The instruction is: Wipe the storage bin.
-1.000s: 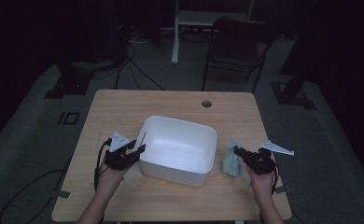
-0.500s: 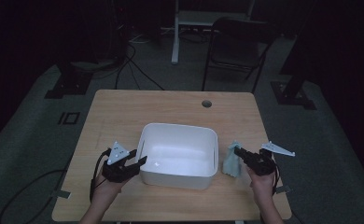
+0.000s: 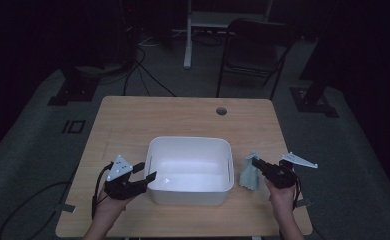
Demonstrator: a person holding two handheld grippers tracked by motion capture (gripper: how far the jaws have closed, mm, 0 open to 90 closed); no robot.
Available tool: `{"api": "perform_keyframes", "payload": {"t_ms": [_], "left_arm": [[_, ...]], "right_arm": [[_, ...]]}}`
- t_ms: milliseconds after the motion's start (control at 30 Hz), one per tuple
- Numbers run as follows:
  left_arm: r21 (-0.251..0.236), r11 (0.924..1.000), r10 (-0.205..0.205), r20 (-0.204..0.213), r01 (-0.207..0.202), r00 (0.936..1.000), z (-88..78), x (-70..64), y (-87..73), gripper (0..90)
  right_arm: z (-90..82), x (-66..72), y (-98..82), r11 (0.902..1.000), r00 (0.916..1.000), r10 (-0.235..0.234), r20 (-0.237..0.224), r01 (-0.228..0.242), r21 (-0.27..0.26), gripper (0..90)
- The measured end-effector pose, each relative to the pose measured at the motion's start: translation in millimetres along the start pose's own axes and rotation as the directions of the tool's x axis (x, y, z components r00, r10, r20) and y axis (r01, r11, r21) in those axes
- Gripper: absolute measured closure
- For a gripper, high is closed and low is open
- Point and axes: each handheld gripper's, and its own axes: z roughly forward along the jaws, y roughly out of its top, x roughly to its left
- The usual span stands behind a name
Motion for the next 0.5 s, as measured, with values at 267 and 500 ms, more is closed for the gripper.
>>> {"api": "perform_keyframes", "payload": {"t_ms": [267,500], "left_arm": [[-0.029,0.9994,0.016,-0.014,-0.017,0.9998,-0.4,17.7,21.3,42.5],[-0.046,0.9987,0.02,0.013,-0.019,0.9997,24.9,48.5,44.7,42.5]], "right_arm": [[-1.2,-1.1,-0.6,1.0,1.0,0.002,0.0,-0.002,-0.002,84.5],[-1.3,-0.4,-0.7,1.0,1.0,0.0,-0.001,0.0,-0.001,84.5]]}}
